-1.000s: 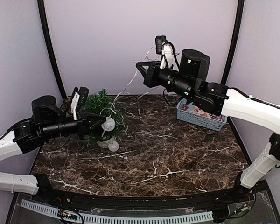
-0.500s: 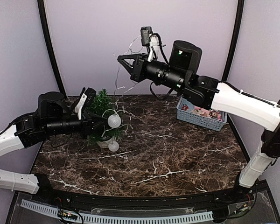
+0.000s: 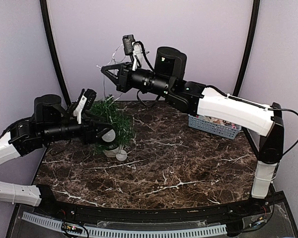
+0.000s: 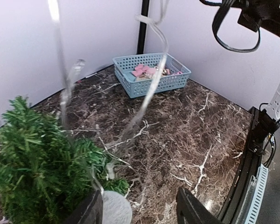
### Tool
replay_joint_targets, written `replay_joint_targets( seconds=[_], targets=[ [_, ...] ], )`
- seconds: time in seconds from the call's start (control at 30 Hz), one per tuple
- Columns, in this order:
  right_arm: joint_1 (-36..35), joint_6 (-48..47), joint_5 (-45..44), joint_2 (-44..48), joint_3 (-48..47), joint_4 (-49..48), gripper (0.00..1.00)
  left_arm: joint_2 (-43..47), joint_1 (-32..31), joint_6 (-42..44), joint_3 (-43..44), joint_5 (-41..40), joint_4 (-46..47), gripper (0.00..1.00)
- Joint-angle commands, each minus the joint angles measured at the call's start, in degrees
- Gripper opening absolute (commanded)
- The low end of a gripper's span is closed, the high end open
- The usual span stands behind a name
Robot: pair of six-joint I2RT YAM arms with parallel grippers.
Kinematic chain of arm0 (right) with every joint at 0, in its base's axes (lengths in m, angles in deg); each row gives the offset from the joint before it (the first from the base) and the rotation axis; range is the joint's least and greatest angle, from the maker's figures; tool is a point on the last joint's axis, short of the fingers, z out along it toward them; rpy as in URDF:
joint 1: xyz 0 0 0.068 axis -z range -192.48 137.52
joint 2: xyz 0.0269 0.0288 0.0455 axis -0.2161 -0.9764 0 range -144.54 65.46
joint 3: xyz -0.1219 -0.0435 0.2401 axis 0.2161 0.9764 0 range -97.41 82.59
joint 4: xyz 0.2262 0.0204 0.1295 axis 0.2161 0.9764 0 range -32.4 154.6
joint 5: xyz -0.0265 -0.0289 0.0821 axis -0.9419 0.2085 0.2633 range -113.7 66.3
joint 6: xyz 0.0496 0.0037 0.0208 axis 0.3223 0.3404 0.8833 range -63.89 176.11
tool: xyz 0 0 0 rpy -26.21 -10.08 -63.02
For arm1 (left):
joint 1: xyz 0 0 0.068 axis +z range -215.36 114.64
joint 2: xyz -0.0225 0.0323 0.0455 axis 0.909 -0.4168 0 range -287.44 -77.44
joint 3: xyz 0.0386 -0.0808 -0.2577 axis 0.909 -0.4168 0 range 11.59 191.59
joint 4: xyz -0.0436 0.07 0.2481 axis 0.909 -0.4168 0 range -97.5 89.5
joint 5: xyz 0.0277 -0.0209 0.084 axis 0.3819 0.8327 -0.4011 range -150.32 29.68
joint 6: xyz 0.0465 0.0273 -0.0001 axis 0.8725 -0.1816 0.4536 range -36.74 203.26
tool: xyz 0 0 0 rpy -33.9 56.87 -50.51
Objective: Decorate the small christmas tree
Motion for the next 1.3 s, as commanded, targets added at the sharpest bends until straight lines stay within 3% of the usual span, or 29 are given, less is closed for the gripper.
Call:
replay_joint_targets(
  seconds=[0.0,0.2,0.4,0.57,0.73,0.87,1.0,1.13,1.27],
  targets=[
    [-0.4,0.0,3.0,0.9,-2.6,-2.1,0.00,5.2,0.3,0.1,2.0,-8.4,-2.8,0.55],
    [-0.4,-0.2,4.6,3.0,-0.9,-2.3,0.00,2.0,1.0,0.7,4.8,-11.0,-2.3,0.56],
    [-0.4,-0.2,5.4,5.1,0.9,-2.9,0.00,-3.7,1.5,1.4,6.1,-7.8,2.5,0.57],
    [-0.4,0.0,5.8,6.8,2.6,-3.9,0.00,-6.0,2.5,0.2,5.2,-7.8,5.4,0.38],
    [-0.4,0.1,6.0,8.1,3.9,-4.5,0.00,-5.6,3.2,-1.9,1.3,-6.4,11.1,0.32],
    [-0.5,0.2,6.1,8.5,4.3,-4.3,0.00,-5.8,3.5,-2.7,-0.8,0.0,15.9,0.29],
    [-0.5,-0.1,5.3,9.3,4.8,-4.1,0.00,-6.9,3.6,-2.1,0.6,-3.8,14.1,0.01],
    [-0.5,-0.7,4.9,10.6,4.9,-3.1,0.00,-4.6,5.2,-1.3,3.8,-10.2,7.9,0.00],
    [-1.0,-2.1,3.6,11.6,5.4,-1.9,0.00,0.1,7.2,-1.2,7.0,-10.9,2.5,0.00]
  ],
)
